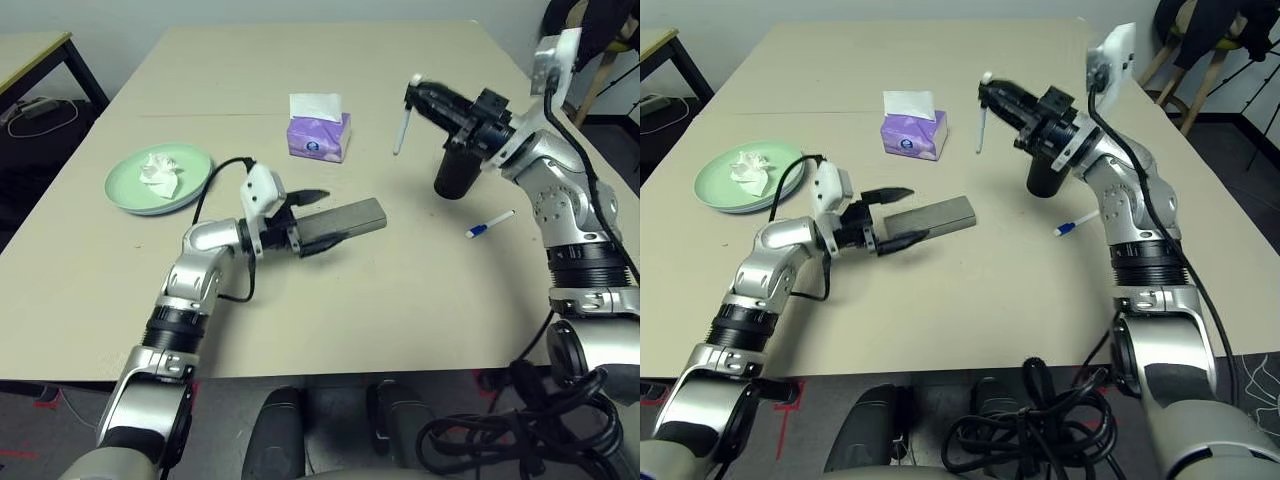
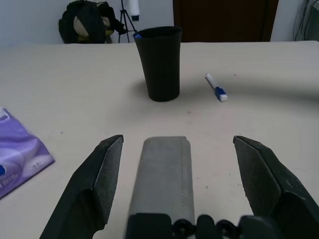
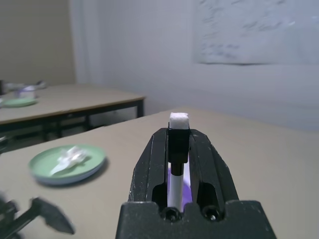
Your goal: Organize and tidy the items on the table.
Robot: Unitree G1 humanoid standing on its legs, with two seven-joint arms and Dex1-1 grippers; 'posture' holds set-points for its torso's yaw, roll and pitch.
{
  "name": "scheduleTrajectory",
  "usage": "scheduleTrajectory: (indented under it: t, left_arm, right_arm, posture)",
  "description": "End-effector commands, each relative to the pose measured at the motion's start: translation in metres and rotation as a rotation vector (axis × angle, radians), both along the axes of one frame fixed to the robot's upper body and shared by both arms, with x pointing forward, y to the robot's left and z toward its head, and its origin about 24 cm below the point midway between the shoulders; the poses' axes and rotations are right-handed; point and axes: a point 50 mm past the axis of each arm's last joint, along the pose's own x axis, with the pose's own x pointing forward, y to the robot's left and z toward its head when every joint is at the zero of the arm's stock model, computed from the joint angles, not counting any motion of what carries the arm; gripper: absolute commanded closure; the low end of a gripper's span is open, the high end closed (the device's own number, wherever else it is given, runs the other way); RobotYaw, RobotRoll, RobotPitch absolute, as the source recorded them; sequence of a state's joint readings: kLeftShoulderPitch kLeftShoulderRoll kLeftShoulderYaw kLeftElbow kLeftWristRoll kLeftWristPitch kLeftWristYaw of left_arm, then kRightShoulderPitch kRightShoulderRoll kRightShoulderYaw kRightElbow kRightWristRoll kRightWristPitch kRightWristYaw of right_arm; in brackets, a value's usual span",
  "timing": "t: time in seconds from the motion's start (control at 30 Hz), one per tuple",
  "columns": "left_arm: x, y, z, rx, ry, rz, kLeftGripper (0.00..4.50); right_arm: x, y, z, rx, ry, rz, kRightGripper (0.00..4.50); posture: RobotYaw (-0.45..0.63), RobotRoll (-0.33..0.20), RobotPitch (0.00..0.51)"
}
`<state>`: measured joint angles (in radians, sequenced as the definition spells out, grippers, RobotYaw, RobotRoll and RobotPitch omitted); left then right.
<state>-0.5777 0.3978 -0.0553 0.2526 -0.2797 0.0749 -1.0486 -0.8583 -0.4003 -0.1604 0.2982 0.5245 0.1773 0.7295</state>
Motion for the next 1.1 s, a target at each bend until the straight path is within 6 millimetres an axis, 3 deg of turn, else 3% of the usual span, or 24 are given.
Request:
scheduleTrajectory:
  t: [0.03,0.2,0.4,0.53,1.03,1.1]
  left_arm:
    - [0.003,0.003,0.003,-0.02,0.012,0.008,0.0]
    - [0.003,0.005,0.007,-0.029,0.014,0.005,0.0]
    - [0.002,0.006,0.003,-0.022,0.033,0.001,0.0]
    - [0.002,0.006,0.002,-0.017,0.037,0.0,0.0]
    - [0.001,0.007,0.001,-0.001,0.037,0.005,0.0]
    - [0.001,0.007,0.001,0.001,0.037,0.005,0.0]
  right_arm:
    - [0.006,-0.015,0.01,0.058,-0.022,-0.119,4.08]
    - [0.016,-0.032,0.009,0.062,0.025,-0.294,4.08]
    - [0.023,-0.034,-0.007,0.049,0.108,-0.432,4.08]
    - [0.025,-0.027,-0.014,0.044,0.138,-0.45,4.08]
    - [0.029,-0.029,-0.04,-0.063,0.307,-0.554,4.08]
    - [0.028,-0.028,-0.043,-0.071,0.333,-0.547,3.34]
  posture:
    - [0.05,0.0,0.091]
    - [0.05,0.0,0.09]
    - [0.04,0.0,0.089]
    - [0.04,0.0,0.086]
    - [0.04,0.0,0.083]
    - [0.04,0.0,0.083]
